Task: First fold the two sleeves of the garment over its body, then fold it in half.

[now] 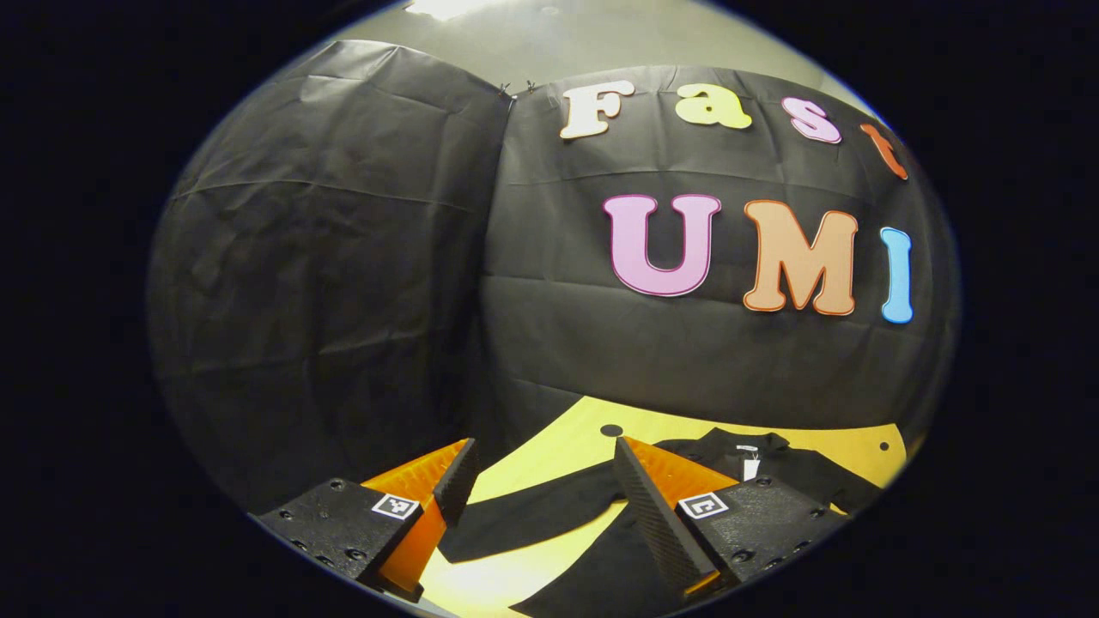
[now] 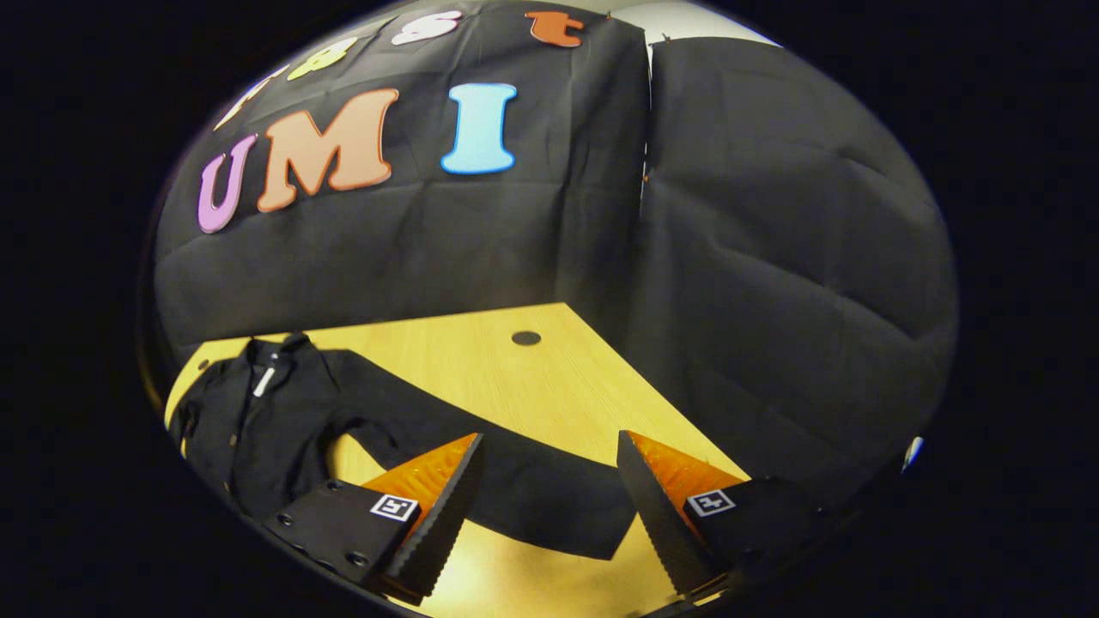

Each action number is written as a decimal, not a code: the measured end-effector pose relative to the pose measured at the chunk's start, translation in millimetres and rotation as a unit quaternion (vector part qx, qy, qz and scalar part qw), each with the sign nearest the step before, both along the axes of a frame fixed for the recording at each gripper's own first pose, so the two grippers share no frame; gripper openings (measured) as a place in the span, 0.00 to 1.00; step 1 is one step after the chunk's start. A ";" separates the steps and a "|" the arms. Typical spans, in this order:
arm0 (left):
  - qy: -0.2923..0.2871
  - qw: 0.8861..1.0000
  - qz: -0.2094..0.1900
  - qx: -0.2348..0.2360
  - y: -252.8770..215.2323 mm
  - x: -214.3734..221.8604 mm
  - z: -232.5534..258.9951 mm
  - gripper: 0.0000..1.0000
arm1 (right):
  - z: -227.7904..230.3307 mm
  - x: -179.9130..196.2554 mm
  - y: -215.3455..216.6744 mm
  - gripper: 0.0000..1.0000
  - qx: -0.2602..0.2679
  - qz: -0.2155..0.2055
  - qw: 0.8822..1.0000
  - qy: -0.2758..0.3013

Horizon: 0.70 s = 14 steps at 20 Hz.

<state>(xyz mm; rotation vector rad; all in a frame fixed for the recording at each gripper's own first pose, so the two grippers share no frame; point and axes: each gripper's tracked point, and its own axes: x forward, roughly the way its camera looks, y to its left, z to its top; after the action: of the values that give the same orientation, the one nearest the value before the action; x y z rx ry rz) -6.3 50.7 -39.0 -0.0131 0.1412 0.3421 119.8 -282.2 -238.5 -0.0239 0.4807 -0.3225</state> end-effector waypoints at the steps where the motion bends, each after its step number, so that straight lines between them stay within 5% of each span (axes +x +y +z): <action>1: 0.003 1.000 0.002 0.003 -0.8 -3.8 -2.9 0.93 | -12.7 0.5 -5.6 0.98 0.006 -0.003 1.000 0.013; 14: 0.011 0.999 0.013 0.033 1.0 -13.1 -0.4 0.93 | -104.4 7.2 -45.0 0.99 0.067 -0.051 0.991 0.108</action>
<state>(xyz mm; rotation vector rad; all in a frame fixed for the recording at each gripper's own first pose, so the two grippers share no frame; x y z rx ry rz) -19.4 51.7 -39.4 0.0542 0.1524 0.3727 127.0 -327.3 -342.8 0.0977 0.7199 -0.3887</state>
